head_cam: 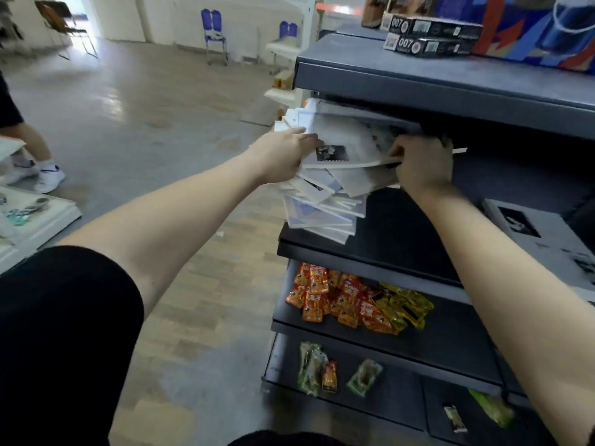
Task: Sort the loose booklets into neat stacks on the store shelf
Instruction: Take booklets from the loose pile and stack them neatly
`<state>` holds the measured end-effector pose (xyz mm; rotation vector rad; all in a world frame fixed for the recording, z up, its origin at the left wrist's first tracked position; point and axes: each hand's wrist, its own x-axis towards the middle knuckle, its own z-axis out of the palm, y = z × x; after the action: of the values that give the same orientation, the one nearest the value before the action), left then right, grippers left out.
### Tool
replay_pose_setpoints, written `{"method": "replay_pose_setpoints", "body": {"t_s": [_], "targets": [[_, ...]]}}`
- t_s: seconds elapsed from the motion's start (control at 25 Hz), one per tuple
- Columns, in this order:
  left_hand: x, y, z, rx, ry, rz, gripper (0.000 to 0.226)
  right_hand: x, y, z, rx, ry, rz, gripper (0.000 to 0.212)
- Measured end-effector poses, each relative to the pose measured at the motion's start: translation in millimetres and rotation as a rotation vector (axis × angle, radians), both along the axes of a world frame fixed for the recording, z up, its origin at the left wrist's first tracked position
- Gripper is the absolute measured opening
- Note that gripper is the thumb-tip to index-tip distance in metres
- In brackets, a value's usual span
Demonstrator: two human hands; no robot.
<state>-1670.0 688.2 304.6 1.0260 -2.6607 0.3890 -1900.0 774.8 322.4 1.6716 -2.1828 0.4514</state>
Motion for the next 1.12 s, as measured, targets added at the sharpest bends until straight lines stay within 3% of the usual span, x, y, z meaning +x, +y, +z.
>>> {"method": "replay_pose_setpoints", "body": {"t_s": [0.12, 0.24, 0.32, 0.36, 0.56, 0.68, 0.76, 0.84, 0.96, 1.0, 1.04, 1.12], "targets": [[-16, 8, 2, -0.095, -0.154, -0.066, 0.041, -6, 3, -5, 0.268, 0.01, -0.105, 0.047], [-33, 20, 9, -0.374, -0.14, -0.141, 0.049, 14, 8, -8, 0.366, -0.113, 0.106, 0.054], [-43, 26, 18, -0.454, -0.01, -0.213, 0.052, 29, 13, -2, 0.266, -0.276, 0.246, 0.034], [-47, 29, 19, -0.402, 0.039, -0.228, 0.051, 32, 15, 1, 0.196, -0.366, 0.267, 0.023], [-33, 12, -7, -0.075, 0.194, -0.316, 0.047, 11, 25, -11, -0.119, -0.481, 0.37, 0.034], [-15, 2, -17, 0.03, 0.128, -0.277, 0.057, -7, 30, -15, -0.154, -0.73, 0.467, 0.034], [-11, 10, -14, 0.074, 0.073, -0.263, 0.059, -17, 30, -18, -0.174, -0.771, 0.467, 0.032], [-14, 18, -9, 0.078, -0.037, -0.176, 0.055, -28, 29, -23, -0.374, -0.723, 0.324, 0.028], [-27, 29, -3, -0.203, -0.187, -0.176, 0.041, -32, 34, -9, -0.797, -0.783, 0.115, 0.032], [-30, 31, -3, -0.268, -0.24, -0.196, 0.037, -30, 37, -1, -0.8, -0.781, 0.188, 0.029], [-33, 30, -7, -0.314, -0.234, -0.2, 0.036, -26, 39, 4, -0.673, -0.704, 0.296, 0.027], [-38, 32, -9, -0.312, -0.174, -0.176, 0.038, -18, 38, 3, -0.143, -0.427, 0.419, 0.051]]}}
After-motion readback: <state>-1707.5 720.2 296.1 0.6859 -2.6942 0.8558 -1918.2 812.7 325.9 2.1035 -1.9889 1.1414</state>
